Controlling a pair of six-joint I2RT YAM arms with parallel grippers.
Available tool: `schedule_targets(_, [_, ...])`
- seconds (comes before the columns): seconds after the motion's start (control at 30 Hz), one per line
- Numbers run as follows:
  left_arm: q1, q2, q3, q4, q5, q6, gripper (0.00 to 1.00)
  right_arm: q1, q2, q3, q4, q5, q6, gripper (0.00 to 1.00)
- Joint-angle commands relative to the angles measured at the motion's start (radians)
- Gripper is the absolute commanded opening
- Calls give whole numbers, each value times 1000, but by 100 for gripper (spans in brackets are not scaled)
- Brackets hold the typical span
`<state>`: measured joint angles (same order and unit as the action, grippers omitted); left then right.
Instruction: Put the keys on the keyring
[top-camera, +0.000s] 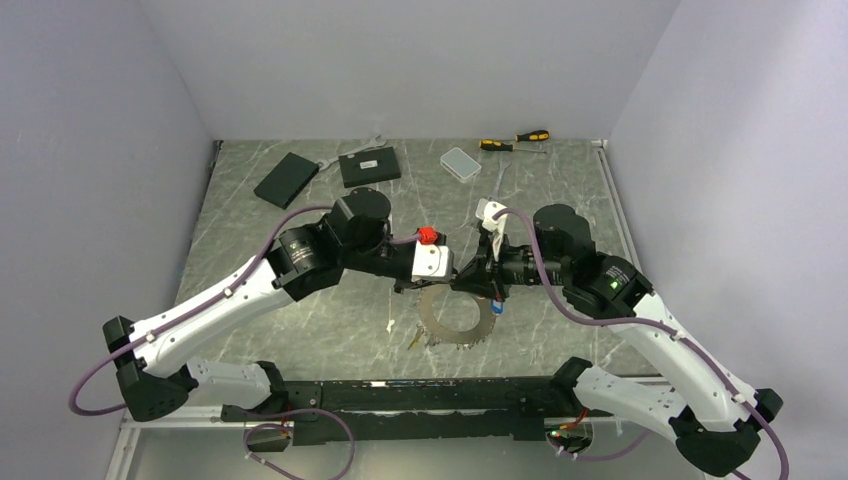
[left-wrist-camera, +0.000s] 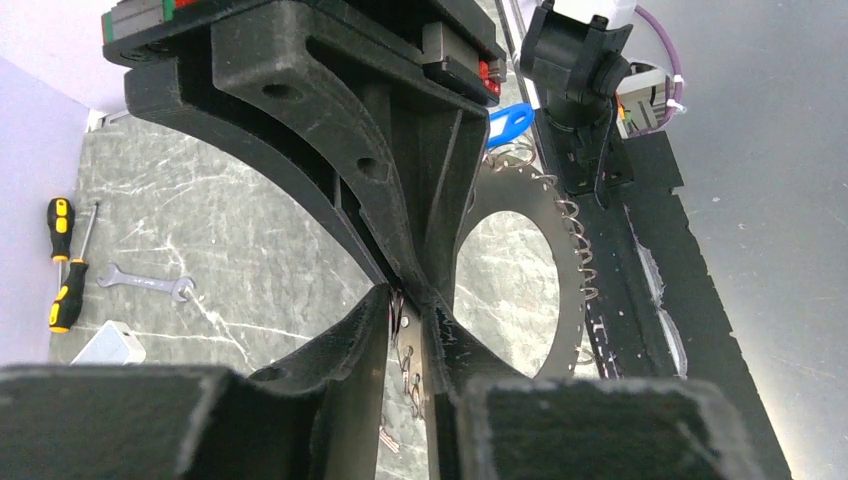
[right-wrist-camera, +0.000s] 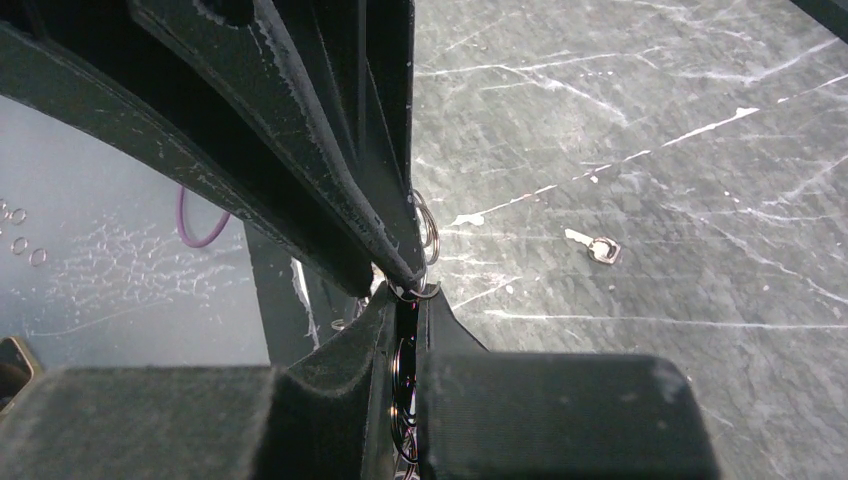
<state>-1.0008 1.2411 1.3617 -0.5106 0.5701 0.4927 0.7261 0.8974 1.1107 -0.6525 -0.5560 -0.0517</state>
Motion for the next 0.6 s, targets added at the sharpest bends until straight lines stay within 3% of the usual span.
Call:
schedule_targets(0.0, [-13,13,47,12,5,5,21,-2,-9,49,29,-16,7,0])
schedule_targets(0.33, [-24,9,31,1,-58,21,21,-2,-12,51,30,-17,9,0])
schedule_targets(0.57, [-25,-11,1,32,-75,4,30,-2,-12,52,30,-15,10,0])
